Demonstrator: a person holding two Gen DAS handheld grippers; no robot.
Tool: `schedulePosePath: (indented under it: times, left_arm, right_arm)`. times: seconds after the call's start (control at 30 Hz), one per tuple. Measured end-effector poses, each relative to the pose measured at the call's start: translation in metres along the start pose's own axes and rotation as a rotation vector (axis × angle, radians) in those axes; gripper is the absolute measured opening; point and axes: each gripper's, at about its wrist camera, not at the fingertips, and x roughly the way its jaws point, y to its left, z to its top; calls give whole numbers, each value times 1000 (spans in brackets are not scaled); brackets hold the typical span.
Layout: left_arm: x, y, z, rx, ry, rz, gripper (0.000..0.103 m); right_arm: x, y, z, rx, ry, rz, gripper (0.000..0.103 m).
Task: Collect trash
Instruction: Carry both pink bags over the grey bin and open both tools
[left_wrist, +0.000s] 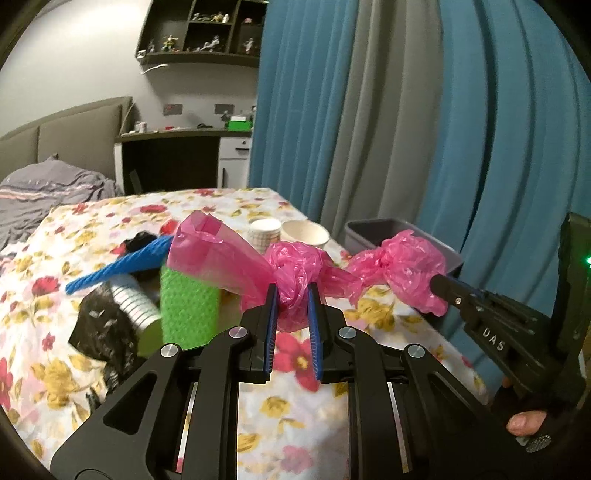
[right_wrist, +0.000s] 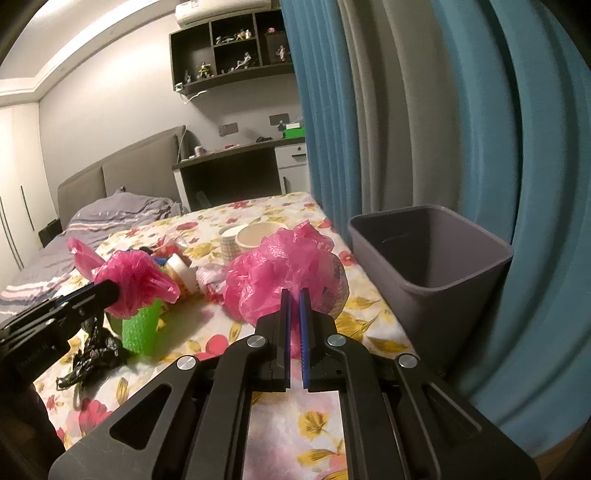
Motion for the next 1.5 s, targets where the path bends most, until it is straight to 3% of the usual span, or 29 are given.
schedulePosePath:
  times: [0.23, 0.63, 0.97, 1.5]
  left_arm:
    - [21, -32, 36, 40, -32, -60, 15]
    - [111, -105, 91, 114, -47, -169, 15]
    - [173, -137, 94, 128, 22, -204, 15]
    - [227, -152, 95, 99, 119, -284, 15]
  right_arm:
    - [-3, -28, 23, 6, -66, -91, 5]
    - [30, -94, 56, 32, -93, -258, 5]
    - [58, -121, 56, 65, -47, -280, 5]
    - [79, -143, 57, 113, 4, -285, 5]
